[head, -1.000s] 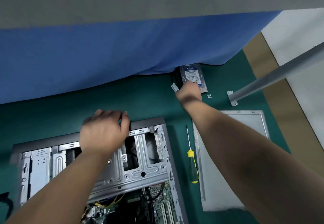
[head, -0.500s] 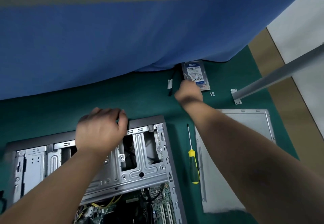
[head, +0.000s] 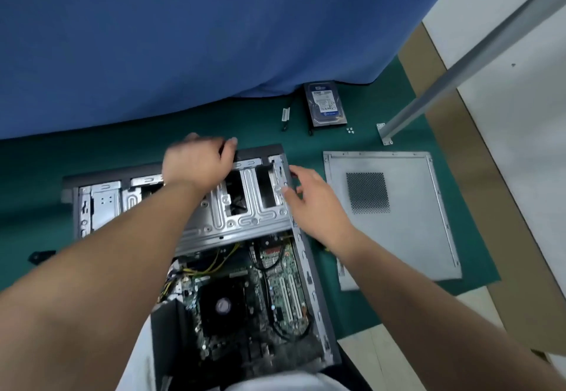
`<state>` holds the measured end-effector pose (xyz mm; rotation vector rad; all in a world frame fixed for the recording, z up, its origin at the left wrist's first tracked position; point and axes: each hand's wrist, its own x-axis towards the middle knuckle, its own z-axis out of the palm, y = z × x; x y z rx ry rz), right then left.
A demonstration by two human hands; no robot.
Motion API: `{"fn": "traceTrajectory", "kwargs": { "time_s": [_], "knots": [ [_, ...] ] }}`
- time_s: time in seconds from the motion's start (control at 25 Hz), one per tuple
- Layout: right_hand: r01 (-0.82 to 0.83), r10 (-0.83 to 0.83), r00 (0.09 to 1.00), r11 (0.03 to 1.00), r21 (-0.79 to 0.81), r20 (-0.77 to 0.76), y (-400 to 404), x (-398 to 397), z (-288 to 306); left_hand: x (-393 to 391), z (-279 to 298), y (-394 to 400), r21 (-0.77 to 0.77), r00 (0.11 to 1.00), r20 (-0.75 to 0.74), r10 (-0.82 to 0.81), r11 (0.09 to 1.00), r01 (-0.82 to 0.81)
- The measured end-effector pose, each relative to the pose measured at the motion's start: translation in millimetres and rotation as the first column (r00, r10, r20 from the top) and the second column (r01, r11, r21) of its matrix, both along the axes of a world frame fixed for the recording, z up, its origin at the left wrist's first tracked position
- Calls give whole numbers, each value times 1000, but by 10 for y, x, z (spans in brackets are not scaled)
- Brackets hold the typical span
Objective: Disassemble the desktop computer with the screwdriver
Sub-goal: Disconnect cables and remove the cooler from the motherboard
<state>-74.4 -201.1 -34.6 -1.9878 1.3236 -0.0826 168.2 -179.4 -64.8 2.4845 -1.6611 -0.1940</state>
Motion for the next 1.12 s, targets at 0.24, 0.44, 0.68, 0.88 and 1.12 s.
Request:
{"fn": "traceTrajectory", "kwargs": {
  "time_s": [0.24, 0.44, 0.68, 0.88, 1.12],
  "knots": [
    [36, -29, 996, 996, 76, -82, 847, -282, -15, -22, 22, 409, 69, 980, -76, -182, 980, 187],
    [13, -13, 1000, 979, 203, -1, 807, -425, -107, -5, -27, 1108, 93, 956, -89, -281, 953, 289],
    [237, -225, 970, 958, 163, -90, 345, -716, -439, 18, -151, 1463, 86, 975, -19, -220, 972, 221],
    [146, -78, 913, 979, 141, -402, 129, -780, -815, 21, -225, 1431, 67, 977, 5, -213, 975, 212],
    [127, -85, 892, 990, 66, -443, 206, -693, -1068, 33, -291, 1419, 37, 975, 36, -220, 975, 218]
  ]
}}
